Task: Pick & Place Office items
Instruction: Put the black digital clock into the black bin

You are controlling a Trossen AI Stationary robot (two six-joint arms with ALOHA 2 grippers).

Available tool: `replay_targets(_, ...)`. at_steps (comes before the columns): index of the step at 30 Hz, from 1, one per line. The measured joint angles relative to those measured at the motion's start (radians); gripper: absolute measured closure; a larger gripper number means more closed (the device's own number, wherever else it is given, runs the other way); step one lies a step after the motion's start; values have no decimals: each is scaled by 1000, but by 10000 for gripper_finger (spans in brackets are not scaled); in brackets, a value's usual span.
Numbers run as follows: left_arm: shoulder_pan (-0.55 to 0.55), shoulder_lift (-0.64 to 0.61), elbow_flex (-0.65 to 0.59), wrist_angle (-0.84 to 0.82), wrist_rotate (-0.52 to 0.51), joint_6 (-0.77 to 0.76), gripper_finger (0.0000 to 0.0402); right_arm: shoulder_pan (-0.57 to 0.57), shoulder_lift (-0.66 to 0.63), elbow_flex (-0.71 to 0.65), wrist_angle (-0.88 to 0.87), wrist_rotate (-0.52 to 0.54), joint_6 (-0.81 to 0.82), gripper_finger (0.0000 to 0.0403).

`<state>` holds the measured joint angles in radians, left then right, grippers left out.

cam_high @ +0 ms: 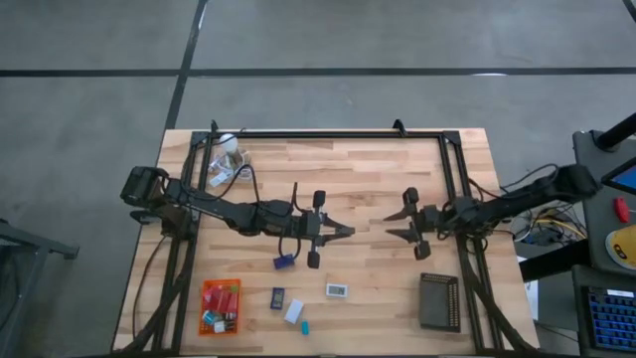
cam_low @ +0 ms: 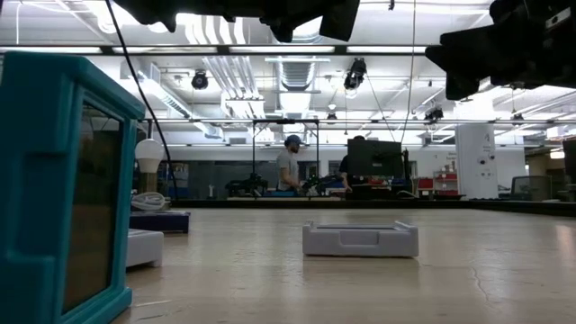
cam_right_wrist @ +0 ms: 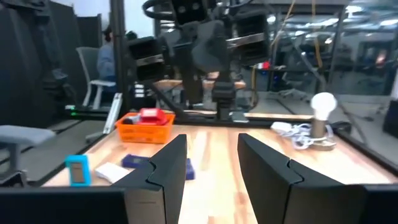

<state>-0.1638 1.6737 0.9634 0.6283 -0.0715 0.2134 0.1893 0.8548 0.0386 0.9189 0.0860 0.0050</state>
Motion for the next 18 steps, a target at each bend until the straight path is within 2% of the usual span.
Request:
replay_targets(10, 0, 0, -2, 0, 0, 0, 343, 40, 234, 190, 2, 5, -91, 264)
replay_targets(13, 0, 0, -2, 0, 0, 0, 343, 40, 299, 246, 0, 44, -106, 264)
replay_targets(18, 0, 0, -2, -3, 0, 0, 343, 40, 369, 297, -27, 57, -180, 264)
